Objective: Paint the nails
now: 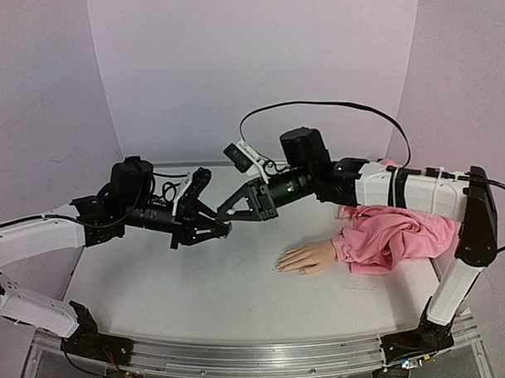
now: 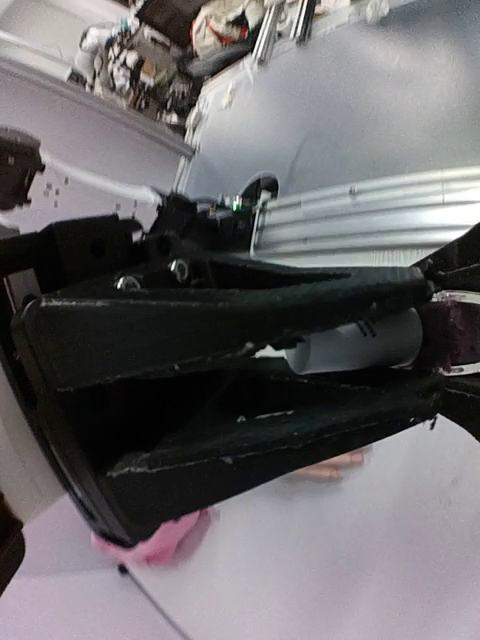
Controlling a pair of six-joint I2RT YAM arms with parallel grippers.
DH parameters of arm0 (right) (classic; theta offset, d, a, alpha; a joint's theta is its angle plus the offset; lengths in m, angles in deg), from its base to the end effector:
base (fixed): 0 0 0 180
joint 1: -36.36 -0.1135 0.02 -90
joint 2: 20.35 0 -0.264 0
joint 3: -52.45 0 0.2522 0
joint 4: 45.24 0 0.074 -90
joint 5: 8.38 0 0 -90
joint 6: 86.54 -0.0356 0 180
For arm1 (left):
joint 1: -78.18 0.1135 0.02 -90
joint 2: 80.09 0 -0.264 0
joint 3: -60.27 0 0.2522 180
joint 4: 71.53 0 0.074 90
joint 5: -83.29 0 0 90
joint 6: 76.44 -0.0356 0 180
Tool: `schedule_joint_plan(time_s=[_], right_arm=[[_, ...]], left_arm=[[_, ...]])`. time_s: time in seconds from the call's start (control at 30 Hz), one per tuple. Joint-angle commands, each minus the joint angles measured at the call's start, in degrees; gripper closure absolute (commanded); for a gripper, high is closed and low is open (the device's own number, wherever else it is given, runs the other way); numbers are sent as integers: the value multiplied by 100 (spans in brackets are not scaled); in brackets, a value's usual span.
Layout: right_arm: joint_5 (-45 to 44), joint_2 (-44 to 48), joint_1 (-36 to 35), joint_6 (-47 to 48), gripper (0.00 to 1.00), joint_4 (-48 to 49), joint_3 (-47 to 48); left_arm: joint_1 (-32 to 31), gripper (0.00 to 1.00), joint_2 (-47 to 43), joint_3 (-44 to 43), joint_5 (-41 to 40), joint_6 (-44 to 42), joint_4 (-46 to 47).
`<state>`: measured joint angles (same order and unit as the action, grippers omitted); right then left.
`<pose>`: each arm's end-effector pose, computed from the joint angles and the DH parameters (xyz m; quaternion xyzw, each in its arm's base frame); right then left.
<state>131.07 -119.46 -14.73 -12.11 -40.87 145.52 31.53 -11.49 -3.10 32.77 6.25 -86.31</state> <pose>0.2363 0.3358 0.3448 -0.4763 0.5316 0.5984 0.3639 0.1690 -0.2120 0.3016 0.5224 0.5993 -0.4422 0.4152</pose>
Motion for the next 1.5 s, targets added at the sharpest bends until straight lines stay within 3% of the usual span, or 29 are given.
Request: schedule_joint_plan(time_s=[0.0,0.13,0.2,0.27,0.33,0.4,0.47,0.53,0.7,0.9,1.17,1.47], right_arm=[[1943,398,133,838,100,-160,-22],[1169,631,147,907,100,-161,-129],[465,726,145,782,99,-161,-125],[-751,784,146,387,73,-174,-48],[-1985,853,151,-8,61,-216,-63],[-2782,892,148,-411,43,-222,-77],[-3096,858,143,-764,32,-195,-53],[-3025,710,145,-1025,29,-168,121],[-3049,160,76,-1600,28,-197,646],[-3168,-364,-181,-1584,28,-204,1314],[-3087,-684,-249,-1752,57,-216,1494],[-3013,-674,-249,-1805,71,-124,1304]], left_arm=[[-81,100,215,-440,2799,-17,556],[-87,100,73,-261,1636,-252,542],[-108,100,-28,-174,510,-278,546],[-181,100,-110,-103,-977,-382,541],[-318,100,-150,-39,-2497,-762,513],[-446,100,-166,-1,-3649,-1031,506],[-513,100,-150,-3,-4326,-1132,502],[-553,100,-119,-34,-4622,-1166,506],[-564,100,-50,-101,-4965,-1028,491],[-602,100,33,-126,-5090,-1013,465],[-617,100,41,-150,-5208,-983,438],[-617,100,10,-151,-5127,-915,428]])
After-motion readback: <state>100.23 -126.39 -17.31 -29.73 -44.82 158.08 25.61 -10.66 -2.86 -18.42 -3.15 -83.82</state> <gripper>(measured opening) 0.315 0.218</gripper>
